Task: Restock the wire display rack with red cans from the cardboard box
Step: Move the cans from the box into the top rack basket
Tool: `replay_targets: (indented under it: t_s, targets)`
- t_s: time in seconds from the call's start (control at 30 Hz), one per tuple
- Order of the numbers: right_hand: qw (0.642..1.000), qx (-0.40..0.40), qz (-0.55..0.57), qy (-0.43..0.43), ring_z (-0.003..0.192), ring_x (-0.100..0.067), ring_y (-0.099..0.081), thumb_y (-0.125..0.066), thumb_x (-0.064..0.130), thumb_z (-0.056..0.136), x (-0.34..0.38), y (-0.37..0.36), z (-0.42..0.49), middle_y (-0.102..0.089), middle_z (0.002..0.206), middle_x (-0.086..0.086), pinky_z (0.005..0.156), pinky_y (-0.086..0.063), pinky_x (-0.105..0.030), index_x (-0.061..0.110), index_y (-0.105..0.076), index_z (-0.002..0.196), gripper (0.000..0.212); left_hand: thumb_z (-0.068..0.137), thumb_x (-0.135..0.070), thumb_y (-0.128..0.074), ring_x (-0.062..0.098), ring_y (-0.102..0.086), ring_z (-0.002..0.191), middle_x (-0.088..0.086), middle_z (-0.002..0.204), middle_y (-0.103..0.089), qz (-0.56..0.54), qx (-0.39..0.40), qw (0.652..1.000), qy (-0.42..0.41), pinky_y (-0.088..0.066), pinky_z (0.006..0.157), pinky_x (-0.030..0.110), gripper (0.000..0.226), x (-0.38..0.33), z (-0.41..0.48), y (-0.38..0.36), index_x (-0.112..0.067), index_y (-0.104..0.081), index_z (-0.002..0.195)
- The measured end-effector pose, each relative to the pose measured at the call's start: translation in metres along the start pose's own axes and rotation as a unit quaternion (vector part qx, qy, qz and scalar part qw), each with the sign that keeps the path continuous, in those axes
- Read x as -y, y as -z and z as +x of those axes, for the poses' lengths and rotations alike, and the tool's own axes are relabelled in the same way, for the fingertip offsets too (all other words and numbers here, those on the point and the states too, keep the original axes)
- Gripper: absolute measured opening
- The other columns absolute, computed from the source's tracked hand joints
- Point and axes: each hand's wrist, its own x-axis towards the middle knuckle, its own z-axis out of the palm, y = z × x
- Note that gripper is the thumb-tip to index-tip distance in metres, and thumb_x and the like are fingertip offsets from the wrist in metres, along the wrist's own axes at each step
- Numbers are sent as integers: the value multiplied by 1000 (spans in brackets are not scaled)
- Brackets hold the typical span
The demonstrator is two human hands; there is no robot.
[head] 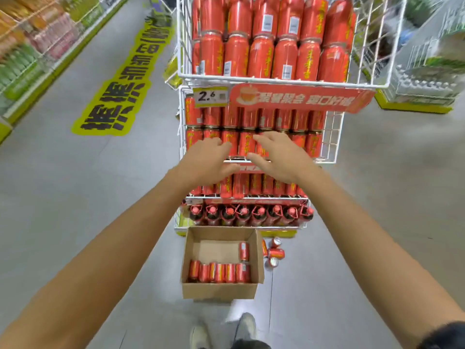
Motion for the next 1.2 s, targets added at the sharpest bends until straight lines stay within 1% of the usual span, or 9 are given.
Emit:
replay_targets:
  t_s: [0.1,0.2,0.3,0.4,0.5,0.6,0.83,1.0,1.2]
  targets:
    - [999,44,20,6,147,-32,-39,-48,53,105,6,-69,8,-50,153,-12,117,-39,-46,13,-44,156,65,98,-55,-55,35,-60,108,15,114,-64,-29,37,998,37,-51,89,46,55,23,-18,-60,-8,-60,126]
    - [994,97,44,-3,142,-33,-43,-50,52,105,1,-152,7,-53,148,-13,115,-40,-45,10,-48,153,63,97,-55,-57,35,-60,107,15,112,-63,-56,108,990,77,-51,87,44,51,36,-36,-136,-7,-61,114]
    - [983,167,76,-29,137,-32,-47,-50,51,105,-8,-249,-8,-56,140,-12,109,-45,-48,12,-53,147,58,97,-52,-60,36,-59,116,17,122,-63,-88,184,974,102,-49,92,43,51,45,-56,-225,-8,-61,122]
    - [967,239,79,-48,141,-33,-44,-46,51,104,-20,-351,-31,-54,146,-11,117,-36,-52,16,-50,149,57,98,-54,-56,36,-58,121,17,130,-62,-104,245,957,117,-51,95,44,54,51,-78,-320,-10,-58,130]
    - [947,292,106,-78,141,-33,-47,-47,46,105,-34,-443,-57,-55,148,-16,115,-39,-45,14,-49,152,56,99,-56,-52,38,-59,122,18,137,-56,-117,292,939,137,-53,97,49,61,56,-96,-408,-10,-53,138]
    - [934,318,123,-108,134,-36,-52,-49,47,104,-47,-524,-70,-60,140,-18,104,-46,-42,14,-56,143,52,99,-55,-52,38,-60,120,17,133,-59,-127,327,925,150,-52,97,49,55,65,-101,-488,-10,-57,131]
    - [921,323,153,-151,132,-37,-55,-48,50,105,-76,-714,-36,-59,139,-18,105,-48,-43,12,-55,144,55,100,-51,-55,35,-61,118,14,124,-64,-160,333,908,197,-52,98,49,48,122,-92,-671,-8,-62,120]
    - [927,234,139,-260,126,-42,-57,-50,43,105,-129,-824,4,-58,137,-25,100,-49,-43,3,-58,136,52,100,-53,-56,40,-62,116,21,123,-67,-181,299,887,303,-53,93,42,53,163,-78,-786,-3,-63,116]
    - [894,164,151,-389,125,-44,-57,-54,40,102,-176,-901,32,-55,137,-28,102,-48,-45,-5,-56,136,56,102,-42,-56,42,-62,119,27,129,-65,-217,253,840,429,-51,91,38,48,187,-72,-875,2,-63,121]
